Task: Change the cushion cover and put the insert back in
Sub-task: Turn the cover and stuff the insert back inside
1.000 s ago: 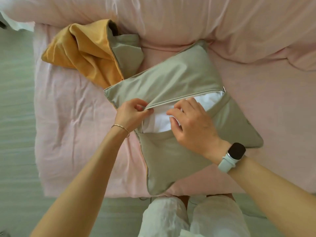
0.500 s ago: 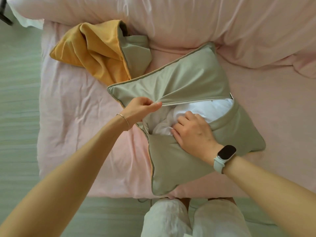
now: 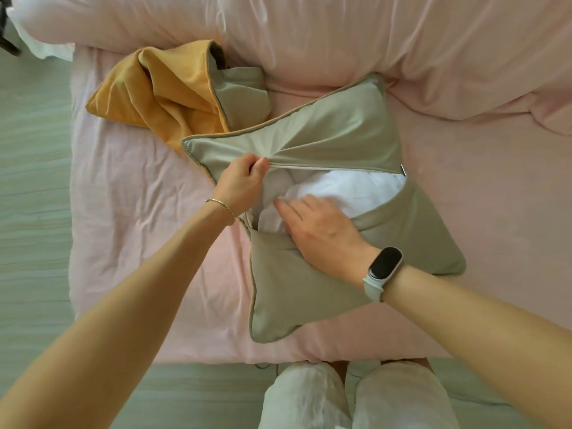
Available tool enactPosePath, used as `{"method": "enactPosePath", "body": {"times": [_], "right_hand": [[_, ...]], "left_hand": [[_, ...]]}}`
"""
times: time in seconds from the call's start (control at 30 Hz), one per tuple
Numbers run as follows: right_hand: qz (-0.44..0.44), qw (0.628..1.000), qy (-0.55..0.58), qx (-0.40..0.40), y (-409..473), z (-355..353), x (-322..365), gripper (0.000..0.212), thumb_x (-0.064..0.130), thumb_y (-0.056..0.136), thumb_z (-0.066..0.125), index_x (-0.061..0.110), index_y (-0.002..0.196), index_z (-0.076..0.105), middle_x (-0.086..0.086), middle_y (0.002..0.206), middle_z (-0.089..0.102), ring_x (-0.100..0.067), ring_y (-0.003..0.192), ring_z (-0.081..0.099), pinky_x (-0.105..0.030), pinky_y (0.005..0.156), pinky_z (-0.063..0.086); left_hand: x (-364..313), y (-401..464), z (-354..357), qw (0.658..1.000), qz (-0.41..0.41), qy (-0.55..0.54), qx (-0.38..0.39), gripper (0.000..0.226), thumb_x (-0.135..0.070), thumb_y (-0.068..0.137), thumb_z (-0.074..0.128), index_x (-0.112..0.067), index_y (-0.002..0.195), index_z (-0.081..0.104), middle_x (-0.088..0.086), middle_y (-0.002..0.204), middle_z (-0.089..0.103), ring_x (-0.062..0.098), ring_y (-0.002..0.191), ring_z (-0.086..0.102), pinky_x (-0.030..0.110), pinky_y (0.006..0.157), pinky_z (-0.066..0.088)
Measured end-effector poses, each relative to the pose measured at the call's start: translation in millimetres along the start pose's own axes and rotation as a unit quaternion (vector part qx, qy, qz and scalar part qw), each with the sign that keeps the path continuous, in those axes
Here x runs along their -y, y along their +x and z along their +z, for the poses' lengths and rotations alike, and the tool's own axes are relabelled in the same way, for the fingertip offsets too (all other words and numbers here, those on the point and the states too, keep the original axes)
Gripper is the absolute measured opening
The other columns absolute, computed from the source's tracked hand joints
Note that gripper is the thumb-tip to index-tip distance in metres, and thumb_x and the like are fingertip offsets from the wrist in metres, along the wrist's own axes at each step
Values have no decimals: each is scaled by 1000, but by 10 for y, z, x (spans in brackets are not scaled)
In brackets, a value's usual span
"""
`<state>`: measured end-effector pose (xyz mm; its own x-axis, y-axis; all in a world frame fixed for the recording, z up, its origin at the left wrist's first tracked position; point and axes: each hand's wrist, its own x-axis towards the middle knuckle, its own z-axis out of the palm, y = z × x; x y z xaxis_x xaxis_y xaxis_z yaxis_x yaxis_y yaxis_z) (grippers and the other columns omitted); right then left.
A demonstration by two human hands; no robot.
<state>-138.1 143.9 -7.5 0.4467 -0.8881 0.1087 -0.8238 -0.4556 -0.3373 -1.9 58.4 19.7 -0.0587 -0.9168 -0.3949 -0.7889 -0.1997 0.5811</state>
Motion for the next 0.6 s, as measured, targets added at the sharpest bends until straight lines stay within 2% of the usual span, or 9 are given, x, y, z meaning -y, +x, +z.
{"method": "enactPosePath", "body": {"times": [0.07, 0.13, 0.27, 0.33, 0.37, 0.43, 0.5, 0.53, 0.6], "right_hand": [[42, 990, -6, 132, 132, -47, 117, 45, 19, 93, 50, -1, 132, 43, -14, 94, 65, -32, 87, 60, -37, 64, 43], [56, 979, -5, 197, 258, -43, 118, 36, 27, 102, 29, 7, 128, 44, -13, 110, 62, -31, 102, 58, -33, 67, 35], [51, 967, -55, 243, 459, -118, 109, 29, 17, 99, 35, 17, 112, 62, -7, 117, 63, -29, 108, 58, -29, 70, 33], [53, 966, -85, 240, 497, -51, 191, 29, 14, 95, 38, 18, 109, 63, -6, 116, 62, -28, 110, 54, -30, 78, 35], [49, 972, -107, 206, 498, -4, 252, 31, 14, 92, 37, 19, 104, 65, -5, 112, 62, -27, 108, 52, -31, 79, 36], [51, 989, -108, 84, 508, 78, 299, 37, 12, 80, 33, 14, 81, 70, -6, 87, 62, -25, 85, 56, -30, 66, 41], [34, 999, -6, -9, 476, 181, 247, 24, 8, 75, 41, 4, 70, 65, -12, 73, 59, -29, 67, 56, -31, 53, 43], [33, 998, 43, -13, 469, 206, 227, 14, 7, 78, 50, 1, 79, 63, -15, 76, 59, -31, 68, 58, -33, 53, 45], [80, 991, 86, 58, 489, 200, 224, 27, 21, 91, 51, 2, 111, 53, -14, 96, 63, -32, 87, 61, -36, 63, 47]], "left_hand": [[54, 15, -14, 997, 23, 74, -15, 23, -20, 99, 37, -7, 84, 48, 9, 83, 49, 23, 80, 45, 23, 66, 23], [103, 35, -44, 992, 37, 116, -23, 29, -20, 100, 36, 2, 92, 52, 19, 95, 52, 31, 94, 47, 21, 68, 21], [67, 111, -109, 995, -36, 92, 8, 41, -27, 99, 37, -9, 63, 41, 11, 67, 48, 31, 76, 49, 36, 64, 28], [104, 154, -89, 995, -89, 8, 43, 40, -32, 98, 38, -10, 66, 44, 11, 67, 45, 25, 71, 47, 39, 66, 41], [119, 156, -87, 992, -112, -35, 55, 37, -34, 98, 40, -11, 69, 45, 11, 69, 44, 24, 72, 45, 37, 65, 40], [148, 144, -111, 979, -158, -118, 58, 33, -36, 97, 42, -14, 72, 47, 10, 75, 43, 24, 76, 42, 33, 65, 36], [171, 114, -181, 960, -195, -191, 61, 31, -35, 97, 44, -13, 76, 51, 11, 78, 48, 24, 75, 48, 32, 65, 40], [188, 101, -204, 952, -201, -221, 67, 31, -34, 97, 44, -12, 77, 53, 11, 77, 53, 24, 73, 52, 31, 67, 44], [210, 69, -224, 948, -192, -240, 76, 31, -30, 98, 43, -10, 78, 56, 10, 78, 57, 21, 72, 55, 32, 69, 45]]}}
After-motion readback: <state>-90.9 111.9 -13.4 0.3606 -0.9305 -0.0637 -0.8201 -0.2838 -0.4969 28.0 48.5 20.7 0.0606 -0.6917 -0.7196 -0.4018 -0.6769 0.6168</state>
